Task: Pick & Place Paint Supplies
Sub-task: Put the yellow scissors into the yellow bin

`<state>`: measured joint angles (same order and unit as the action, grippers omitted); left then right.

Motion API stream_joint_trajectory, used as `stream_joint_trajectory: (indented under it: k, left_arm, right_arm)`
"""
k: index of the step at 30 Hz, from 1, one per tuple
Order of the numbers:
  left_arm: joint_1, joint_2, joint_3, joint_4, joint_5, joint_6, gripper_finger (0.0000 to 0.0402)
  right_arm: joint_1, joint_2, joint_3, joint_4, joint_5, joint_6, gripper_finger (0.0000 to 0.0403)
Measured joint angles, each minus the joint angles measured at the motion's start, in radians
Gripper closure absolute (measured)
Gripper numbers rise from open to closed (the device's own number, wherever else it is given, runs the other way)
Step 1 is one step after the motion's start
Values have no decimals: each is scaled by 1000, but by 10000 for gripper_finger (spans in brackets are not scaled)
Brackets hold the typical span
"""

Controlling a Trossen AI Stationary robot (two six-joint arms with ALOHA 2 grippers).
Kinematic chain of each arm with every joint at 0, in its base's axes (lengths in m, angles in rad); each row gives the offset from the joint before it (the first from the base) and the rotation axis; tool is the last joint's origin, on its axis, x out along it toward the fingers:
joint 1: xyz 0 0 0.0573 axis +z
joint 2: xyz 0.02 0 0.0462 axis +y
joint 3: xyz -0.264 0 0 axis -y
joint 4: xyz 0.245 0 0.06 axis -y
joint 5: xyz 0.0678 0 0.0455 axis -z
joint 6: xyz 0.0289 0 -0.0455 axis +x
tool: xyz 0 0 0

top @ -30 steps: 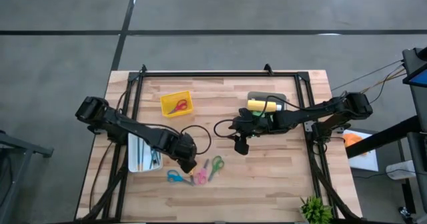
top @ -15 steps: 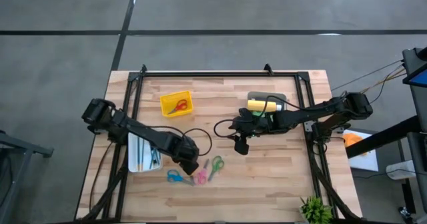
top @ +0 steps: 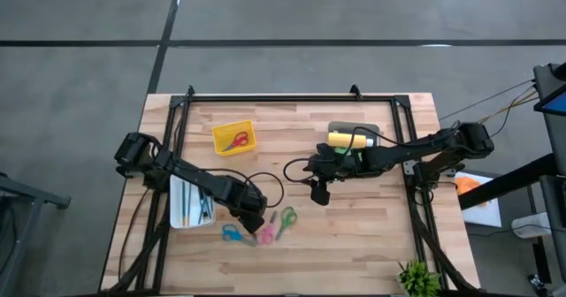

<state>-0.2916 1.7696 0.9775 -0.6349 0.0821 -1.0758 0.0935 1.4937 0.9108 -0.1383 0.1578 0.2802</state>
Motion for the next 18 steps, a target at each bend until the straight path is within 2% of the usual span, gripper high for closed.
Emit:
stream_joint_trajectory:
  k: [7, 18]
  left_arm:
    - [1, 0, 0, -7, -4, -2, 296]
    - [2, 1, -1, -24, -18, -3, 395]
  right_arm:
    - [0, 0, 0, 0, 0, 0, 202]
    - [0, 0, 0, 1, 0, 0, 202]
